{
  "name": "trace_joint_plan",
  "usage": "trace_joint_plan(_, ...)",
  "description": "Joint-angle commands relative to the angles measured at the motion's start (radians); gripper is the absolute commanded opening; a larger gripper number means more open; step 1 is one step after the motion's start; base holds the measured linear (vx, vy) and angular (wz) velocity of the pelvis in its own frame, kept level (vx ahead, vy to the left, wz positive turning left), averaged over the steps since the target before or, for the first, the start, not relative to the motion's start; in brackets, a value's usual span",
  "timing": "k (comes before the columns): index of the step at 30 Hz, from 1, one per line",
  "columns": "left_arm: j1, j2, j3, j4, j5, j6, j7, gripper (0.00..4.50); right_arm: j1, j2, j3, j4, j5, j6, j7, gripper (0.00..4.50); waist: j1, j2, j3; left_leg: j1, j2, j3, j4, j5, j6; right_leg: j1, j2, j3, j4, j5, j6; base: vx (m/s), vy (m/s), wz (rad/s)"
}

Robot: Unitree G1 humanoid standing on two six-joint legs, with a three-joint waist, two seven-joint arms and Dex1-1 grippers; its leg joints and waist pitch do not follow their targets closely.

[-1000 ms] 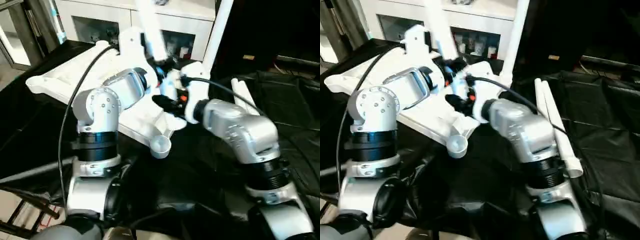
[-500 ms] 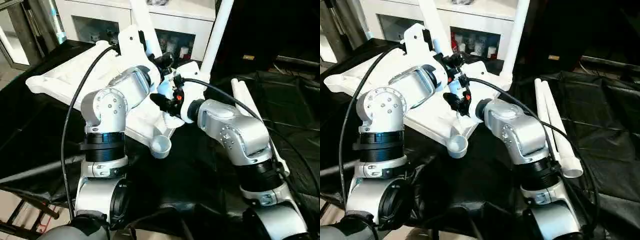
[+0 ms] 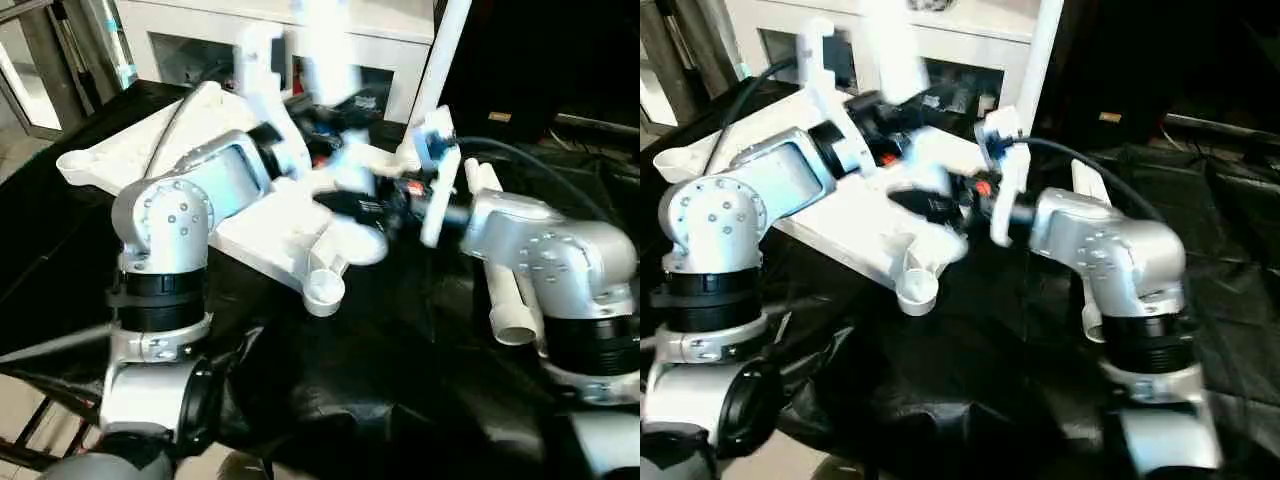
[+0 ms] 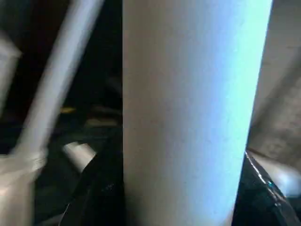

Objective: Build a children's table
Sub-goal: Pick table leg

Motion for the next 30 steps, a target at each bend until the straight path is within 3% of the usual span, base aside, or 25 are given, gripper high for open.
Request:
trace_joint_plan(1, -0.001, 0.017, -0.023, -0.019, -0.015, 0.007, -0.052, 1.87, 0.001, -0.017, 0.007, -0.015, 0.014, 0.011, 0.018, 2.73, 0.001, -0.002, -0.086, 0.030, 0.028, -0.008, -0.066, -0.220, -0.051, 0.047, -0.065, 0.039, -0.072, -0.246, -0.133, 0.000, 0.000, 0.00)
trace_joint_plan(2, 0.005, 0.034, -0.041, -0.023, -0.017, 0.001, -0.092, 1.87, -0.003, -0.020, 0.001, -0.009, 0.022, 0.017, 0.027, 2.73, 0.001, -0.005, -0.086, 0.030, 0.028, -0.008, -0.066, -0.223, -0.049, 0.046, -0.065, 0.039, -0.074, -0.257, -0.127, 0.000, 0.000, 0.00)
trace_joint_plan(9, 0.014, 0.044, -0.059, -0.006, -0.016, -0.020, -0.127, 1.87, 0.003, -0.026, -0.010, -0.008, 0.045, 0.029, 0.042, 2.12, 0.000, -0.002, -0.086, 0.033, 0.030, -0.009, -0.068, -0.232, -0.062, 0.043, -0.065, 0.040, -0.075, -0.275, -0.118, 0.000, 0.000, 0.00)
trace_joint_plan(14, 0.014, 0.045, -0.064, -0.002, -0.007, -0.031, -0.130, 1.87, 0.004, -0.006, -0.018, -0.008, 0.040, 0.016, 0.017, 2.06, 0.001, -0.002, -0.087, 0.030, 0.030, -0.010, -0.068, -0.217, -0.062, 0.044, -0.064, 0.040, -0.071, -0.248, -0.125, 0.000, 0.000, 0.00)
trace_joint_plan(15, 0.005, 0.038, -0.057, 0.020, 0.006, -0.025, -0.098, 2.43, 0.006, 0.004, -0.016, -0.011, 0.029, 0.007, 0.006, 2.05, 0.000, -0.003, -0.087, 0.029, 0.029, -0.009, -0.067, -0.212, -0.061, 0.045, -0.064, 0.040, -0.070, -0.244, -0.127, 0.000, 0.000, 0.00)
trace_joint_plan(20, -0.015, 0.022, -0.043, 0.068, 0.057, -0.029, 0.008, 2.64, 0.015, 0.046, -0.024, -0.018, -0.001, -0.030, -0.060, 2.02, -0.001, -0.002, -0.088, 0.030, 0.030, -0.011, -0.069, -0.216, -0.068, 0.044, -0.064, 0.039, -0.070, -0.250, -0.120, 0.000, 0.000, 0.00)
trace_joint_plan(21, -0.033, 0.003, -0.028, 0.114, 0.123, -0.006, 0.149, 2.87, 0.019, 0.073, -0.010, -0.034, -0.036, -0.066, -0.106, 1.96, -0.001, -0.001, -0.089, 0.031, 0.033, -0.011, -0.069, -0.211, -0.077, 0.042, -0.063, 0.041, -0.067, -0.226, -0.115, 0.000, 0.000, 0.00)
trace_joint_plan(23, -0.041, -0.016, -0.010, 0.146, 0.166, 0.004, 0.251, 2.94, 0.021, 0.097, 0.001, -0.048, -0.054, -0.085, -0.139, 1.96, -0.001, -0.004, -0.089, 0.032, 0.030, -0.010, -0.069, -0.217, -0.077, 0.042, -0.063, 0.041, -0.070, -0.232, -0.110, 0.000, 0.000, 0.00)
trace_joint_plan(30, -0.053, -0.068, 0.056, 0.208, 0.194, -0.076, 0.393, 3.39, 0.019, 0.136, 0.016, -0.056, -0.072, -0.106, -0.187, 1.95, -0.002, -0.010, -0.089, 0.028, 0.027, -0.010, -0.067, -0.201, -0.063, 0.046, -0.063, 0.039, -0.074, -0.241, -0.093, 0.000, 0.000, 0.00)
